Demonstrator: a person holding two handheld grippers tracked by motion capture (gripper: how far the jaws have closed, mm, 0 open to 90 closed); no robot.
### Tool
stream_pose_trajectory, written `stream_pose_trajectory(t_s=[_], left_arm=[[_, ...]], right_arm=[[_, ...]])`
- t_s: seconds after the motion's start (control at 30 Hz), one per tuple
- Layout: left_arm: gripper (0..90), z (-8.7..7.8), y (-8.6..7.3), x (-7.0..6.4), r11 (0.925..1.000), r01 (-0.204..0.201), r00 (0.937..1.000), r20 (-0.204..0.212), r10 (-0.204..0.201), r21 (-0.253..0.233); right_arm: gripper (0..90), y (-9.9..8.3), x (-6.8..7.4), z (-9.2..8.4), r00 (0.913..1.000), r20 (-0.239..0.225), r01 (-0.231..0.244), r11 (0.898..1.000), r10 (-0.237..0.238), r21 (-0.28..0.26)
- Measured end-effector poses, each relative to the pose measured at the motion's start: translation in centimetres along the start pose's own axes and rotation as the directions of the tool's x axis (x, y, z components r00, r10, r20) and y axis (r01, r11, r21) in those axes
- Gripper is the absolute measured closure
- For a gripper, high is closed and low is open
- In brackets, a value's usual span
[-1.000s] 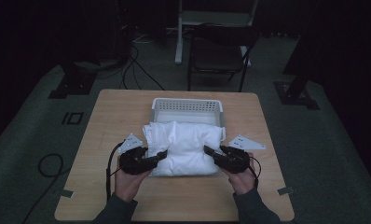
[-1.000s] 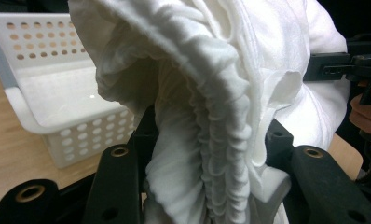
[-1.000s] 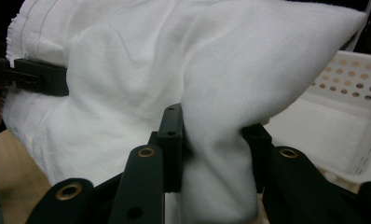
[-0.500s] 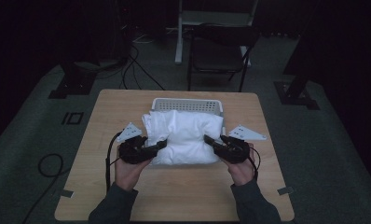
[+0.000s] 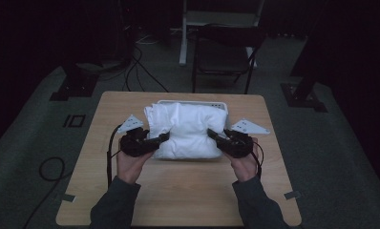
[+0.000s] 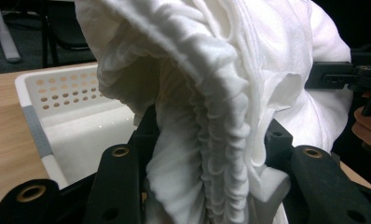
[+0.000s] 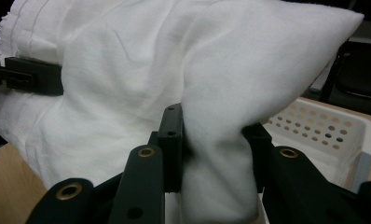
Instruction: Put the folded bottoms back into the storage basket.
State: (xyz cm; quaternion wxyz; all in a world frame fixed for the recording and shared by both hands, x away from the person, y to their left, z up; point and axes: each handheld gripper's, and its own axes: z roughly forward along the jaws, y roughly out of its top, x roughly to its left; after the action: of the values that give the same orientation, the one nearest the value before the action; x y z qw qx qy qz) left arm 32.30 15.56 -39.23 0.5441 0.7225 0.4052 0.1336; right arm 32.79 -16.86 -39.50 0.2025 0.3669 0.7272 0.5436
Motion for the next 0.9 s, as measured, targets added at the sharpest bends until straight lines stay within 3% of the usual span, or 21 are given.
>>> stream_pose_trajectory(t_s=[0.33,0.9], left_arm=[[54.6,0.5,1.6,0.6,0.9998,0.0,1.0,-0.001,0.0,-0.018],[54.7,2.4,3.0,1.6,0.9999,-0.003,0.9999,-0.016,0.003,-0.013]], right_arm=[[68.6,1.5,-0.6,0.5,0.9999,0.01,-0.012,1.0,0.012,-0.022],[68.5,2.4,-2.1,1.7,0.9986,0.045,-0.028,0.999,0.028,-0.021]])
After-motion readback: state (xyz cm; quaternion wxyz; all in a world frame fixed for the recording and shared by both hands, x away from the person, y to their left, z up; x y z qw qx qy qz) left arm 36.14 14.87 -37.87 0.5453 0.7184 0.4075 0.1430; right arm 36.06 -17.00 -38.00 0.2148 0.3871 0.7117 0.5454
